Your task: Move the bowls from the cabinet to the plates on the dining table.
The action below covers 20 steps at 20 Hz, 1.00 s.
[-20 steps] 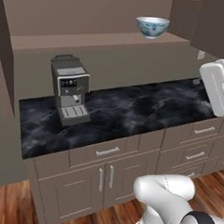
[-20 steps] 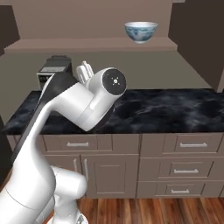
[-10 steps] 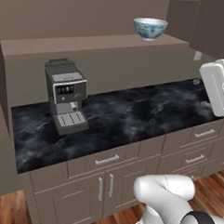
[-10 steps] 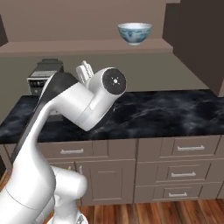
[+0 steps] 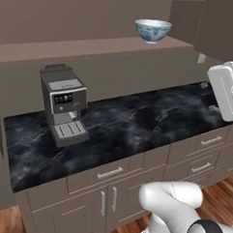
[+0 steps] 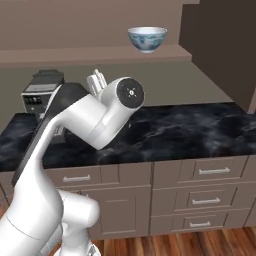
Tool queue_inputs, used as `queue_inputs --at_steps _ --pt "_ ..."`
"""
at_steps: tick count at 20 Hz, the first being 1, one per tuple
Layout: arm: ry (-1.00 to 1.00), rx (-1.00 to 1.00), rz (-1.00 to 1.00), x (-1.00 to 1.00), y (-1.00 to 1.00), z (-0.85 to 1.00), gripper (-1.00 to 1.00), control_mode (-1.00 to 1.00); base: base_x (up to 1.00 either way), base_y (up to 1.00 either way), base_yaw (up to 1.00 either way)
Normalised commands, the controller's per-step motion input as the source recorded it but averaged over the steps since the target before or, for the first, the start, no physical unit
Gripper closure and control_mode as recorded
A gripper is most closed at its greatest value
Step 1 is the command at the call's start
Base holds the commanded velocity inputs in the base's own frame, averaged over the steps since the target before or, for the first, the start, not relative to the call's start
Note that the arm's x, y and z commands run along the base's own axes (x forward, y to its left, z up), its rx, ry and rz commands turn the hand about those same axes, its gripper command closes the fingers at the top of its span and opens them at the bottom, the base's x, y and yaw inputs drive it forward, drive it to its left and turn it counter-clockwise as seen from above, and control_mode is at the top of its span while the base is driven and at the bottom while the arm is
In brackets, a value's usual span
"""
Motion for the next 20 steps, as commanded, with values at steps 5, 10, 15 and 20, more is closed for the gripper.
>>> queue_inputs --at_steps 5,10,15,20 --pt "0.00 0.00 0.00 0.00 0.00 0.00 -1.00 1.00 0.35 -0.30 0.00" --pt "0.00 0.00 0.00 0.00 0.00 0.00 -1.00 1.00 0.52 -0.06 0.01" --pt "0.00 0.00 0.00 0.00 0.00 0.00 -1.00 1.00 0.55 0.15 -0.01" --pt "0.00 0.00 0.00 0.00 0.00 0.00 -1.00 1.00 0.58 0.02 0.00"
